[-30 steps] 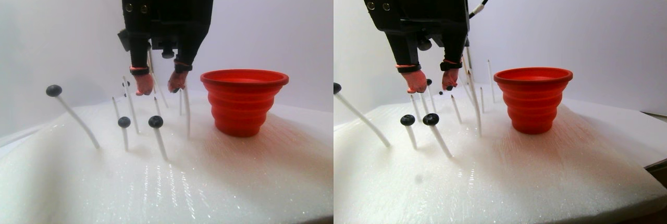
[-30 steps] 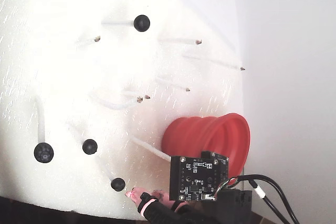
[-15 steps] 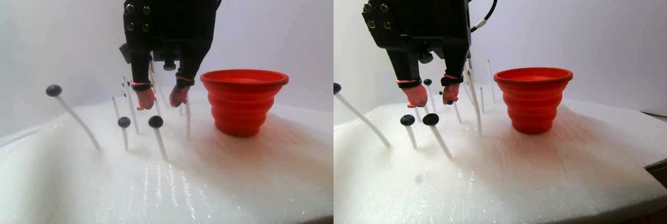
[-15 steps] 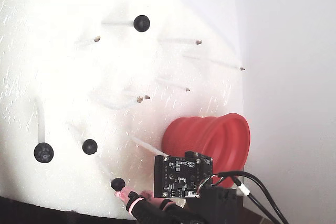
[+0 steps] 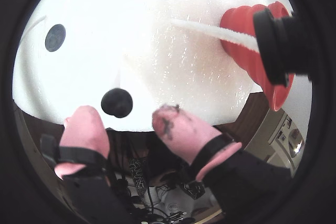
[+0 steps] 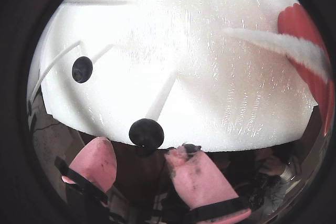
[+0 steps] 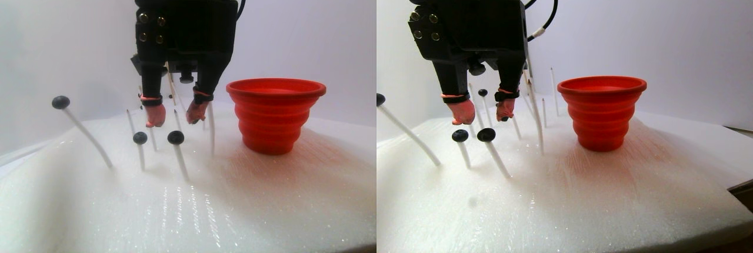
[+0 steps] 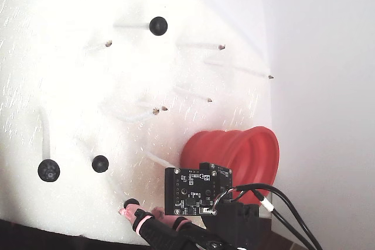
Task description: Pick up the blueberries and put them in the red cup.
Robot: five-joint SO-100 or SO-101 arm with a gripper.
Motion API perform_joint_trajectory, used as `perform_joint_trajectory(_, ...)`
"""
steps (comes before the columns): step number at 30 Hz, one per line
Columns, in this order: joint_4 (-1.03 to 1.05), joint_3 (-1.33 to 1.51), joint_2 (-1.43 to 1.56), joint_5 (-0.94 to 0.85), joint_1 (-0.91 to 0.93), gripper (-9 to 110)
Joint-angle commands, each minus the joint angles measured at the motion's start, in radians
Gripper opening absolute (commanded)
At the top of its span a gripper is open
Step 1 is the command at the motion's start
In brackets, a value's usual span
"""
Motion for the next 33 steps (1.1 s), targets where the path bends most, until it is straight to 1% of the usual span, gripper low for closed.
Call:
perform_joint_trajectory(1, -0.031, -0.044, -0.009, 0.002, -0.008, 20)
perform_joint_trajectory(33, -0.147, -0.072, -0.166, -0.003, -0.021, 20)
